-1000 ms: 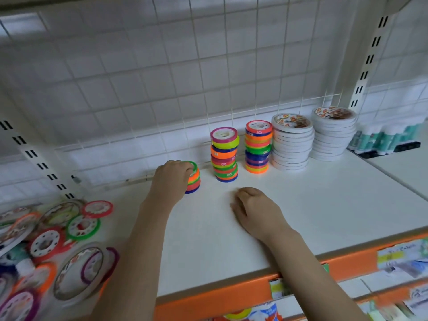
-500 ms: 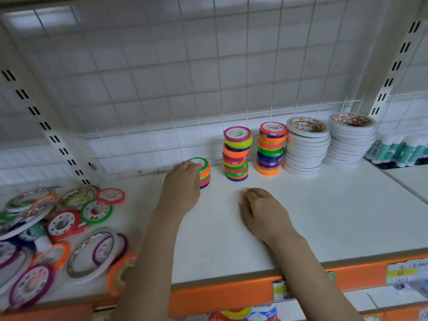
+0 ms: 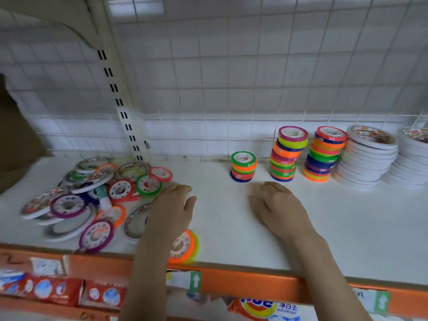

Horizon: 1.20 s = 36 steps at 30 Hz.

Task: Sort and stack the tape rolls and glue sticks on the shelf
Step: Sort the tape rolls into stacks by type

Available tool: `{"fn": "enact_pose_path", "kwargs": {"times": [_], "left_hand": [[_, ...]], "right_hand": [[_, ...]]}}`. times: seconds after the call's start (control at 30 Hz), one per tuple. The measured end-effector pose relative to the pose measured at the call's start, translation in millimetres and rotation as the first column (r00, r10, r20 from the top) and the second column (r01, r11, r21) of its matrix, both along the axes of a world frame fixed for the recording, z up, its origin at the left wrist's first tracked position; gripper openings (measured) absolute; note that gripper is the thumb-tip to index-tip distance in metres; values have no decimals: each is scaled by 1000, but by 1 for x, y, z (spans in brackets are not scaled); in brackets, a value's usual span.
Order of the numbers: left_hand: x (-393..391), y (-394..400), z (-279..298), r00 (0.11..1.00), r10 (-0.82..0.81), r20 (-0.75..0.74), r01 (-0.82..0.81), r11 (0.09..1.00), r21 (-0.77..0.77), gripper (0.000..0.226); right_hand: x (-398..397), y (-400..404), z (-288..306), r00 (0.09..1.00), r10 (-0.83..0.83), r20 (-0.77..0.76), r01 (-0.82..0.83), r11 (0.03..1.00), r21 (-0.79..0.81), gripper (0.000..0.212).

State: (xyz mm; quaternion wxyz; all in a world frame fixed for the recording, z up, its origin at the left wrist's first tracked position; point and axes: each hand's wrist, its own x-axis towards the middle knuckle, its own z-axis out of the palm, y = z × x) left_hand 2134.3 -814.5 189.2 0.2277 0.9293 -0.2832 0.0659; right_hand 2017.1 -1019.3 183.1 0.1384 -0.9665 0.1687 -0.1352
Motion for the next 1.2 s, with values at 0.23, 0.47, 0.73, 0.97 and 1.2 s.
{"fn": "enact_pose_path", "kwargs": {"times": [0.23,0.47,0.73,0.97,1.2], "left_hand": [[7,59,6,993,120,-21,-121,992,-45,23],[-2,72,12,999,47,-24,-46,998,48,53],[0,61,-1,999,-34,-2,34,994,105,44],[-2,62,10,995,-46,90,44,999,22,24],[-10,78,13,990,-21,140,26,999,-32,23]], "right_hand": [[33,50,-1,993,117,21,-118,993,32,31],[41,82,0,990,135,28,-137,989,57,43],[22,88,-4,995,82,56,-85,995,53,39],[3,103,6,973,210,95,-218,973,80,56],[-2,121,6,913,402,71,-408,905,122,48]]}}
